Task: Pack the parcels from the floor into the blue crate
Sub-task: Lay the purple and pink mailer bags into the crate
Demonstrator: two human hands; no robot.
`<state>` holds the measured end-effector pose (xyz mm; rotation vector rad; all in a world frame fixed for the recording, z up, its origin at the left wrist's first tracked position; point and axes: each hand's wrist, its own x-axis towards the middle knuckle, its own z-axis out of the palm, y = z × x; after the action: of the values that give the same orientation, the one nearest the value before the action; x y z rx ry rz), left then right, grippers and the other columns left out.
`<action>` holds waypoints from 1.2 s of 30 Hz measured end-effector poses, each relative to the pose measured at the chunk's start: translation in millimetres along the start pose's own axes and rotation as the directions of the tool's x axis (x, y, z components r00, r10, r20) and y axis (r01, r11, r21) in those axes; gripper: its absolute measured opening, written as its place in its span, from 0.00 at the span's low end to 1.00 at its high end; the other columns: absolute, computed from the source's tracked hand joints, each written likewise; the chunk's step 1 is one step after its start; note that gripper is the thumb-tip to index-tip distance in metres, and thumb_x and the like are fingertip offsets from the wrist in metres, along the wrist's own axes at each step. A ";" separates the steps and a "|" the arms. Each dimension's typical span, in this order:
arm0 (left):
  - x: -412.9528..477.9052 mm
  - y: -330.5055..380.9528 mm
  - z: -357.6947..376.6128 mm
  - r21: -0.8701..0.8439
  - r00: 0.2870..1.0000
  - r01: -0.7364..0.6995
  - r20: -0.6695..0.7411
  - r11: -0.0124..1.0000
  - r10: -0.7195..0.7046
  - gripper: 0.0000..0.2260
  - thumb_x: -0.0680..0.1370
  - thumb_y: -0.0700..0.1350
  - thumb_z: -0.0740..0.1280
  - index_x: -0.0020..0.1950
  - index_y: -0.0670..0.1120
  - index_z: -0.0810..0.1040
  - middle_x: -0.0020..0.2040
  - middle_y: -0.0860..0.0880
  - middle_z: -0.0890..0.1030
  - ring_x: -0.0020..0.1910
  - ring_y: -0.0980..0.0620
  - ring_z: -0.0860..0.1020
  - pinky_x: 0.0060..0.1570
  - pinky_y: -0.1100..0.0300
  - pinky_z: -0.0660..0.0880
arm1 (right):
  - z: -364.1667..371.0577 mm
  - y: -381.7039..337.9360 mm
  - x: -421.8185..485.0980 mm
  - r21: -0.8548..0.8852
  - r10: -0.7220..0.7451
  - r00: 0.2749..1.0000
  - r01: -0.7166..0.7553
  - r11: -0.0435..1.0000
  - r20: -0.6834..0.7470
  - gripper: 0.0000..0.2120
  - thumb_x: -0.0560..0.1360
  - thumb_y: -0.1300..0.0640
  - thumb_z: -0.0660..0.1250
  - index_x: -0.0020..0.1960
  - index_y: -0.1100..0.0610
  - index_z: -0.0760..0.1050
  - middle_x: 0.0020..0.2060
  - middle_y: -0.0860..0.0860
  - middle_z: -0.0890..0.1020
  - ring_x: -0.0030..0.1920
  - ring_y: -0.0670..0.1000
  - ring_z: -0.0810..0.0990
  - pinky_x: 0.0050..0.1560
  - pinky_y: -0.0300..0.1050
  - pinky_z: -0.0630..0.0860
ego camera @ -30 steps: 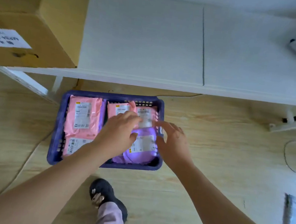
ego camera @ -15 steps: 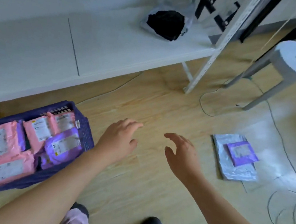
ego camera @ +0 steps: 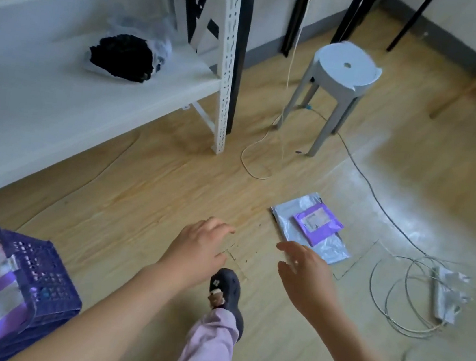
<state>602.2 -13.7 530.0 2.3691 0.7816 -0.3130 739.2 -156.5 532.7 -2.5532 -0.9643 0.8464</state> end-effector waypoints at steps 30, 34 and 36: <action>514.1 70.7 249.5 -0.138 0.888 0.299 0.401 0.944 -0.223 0.26 0.75 0.46 0.67 0.72 0.50 0.64 0.70 0.48 0.64 0.63 0.47 0.72 0.60 0.58 0.69 | 14.6 353.6 406.4 -0.099 0.439 0.842 -0.431 0.897 0.313 0.24 0.74 0.62 0.59 0.70 0.54 0.66 0.63 0.53 0.75 0.61 0.54 0.74 0.50 0.39 0.69; 555.6 53.0 326.7 -0.210 0.863 0.414 0.399 0.886 -0.309 0.28 0.74 0.45 0.68 0.72 0.49 0.63 0.70 0.45 0.66 0.60 0.44 0.75 0.60 0.54 0.71 | 53.8 397.4 447.4 -0.167 0.403 0.843 -0.366 0.915 0.358 0.28 0.75 0.62 0.59 0.74 0.54 0.59 0.66 0.55 0.70 0.63 0.55 0.73 0.55 0.43 0.71; 573.4 42.7 361.7 -0.249 0.841 0.485 0.397 0.838 -0.369 0.29 0.74 0.45 0.69 0.73 0.48 0.62 0.69 0.44 0.66 0.60 0.43 0.75 0.59 0.56 0.70 | 72.1 416.2 466.1 -0.174 0.390 0.843 -0.349 0.921 0.371 0.29 0.75 0.62 0.59 0.74 0.53 0.58 0.67 0.55 0.69 0.65 0.56 0.72 0.57 0.44 0.71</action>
<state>1074.3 -4.1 41.6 1.7303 1.1035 -0.6911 1188.3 -145.0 92.5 -2.7585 -0.6200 1.5144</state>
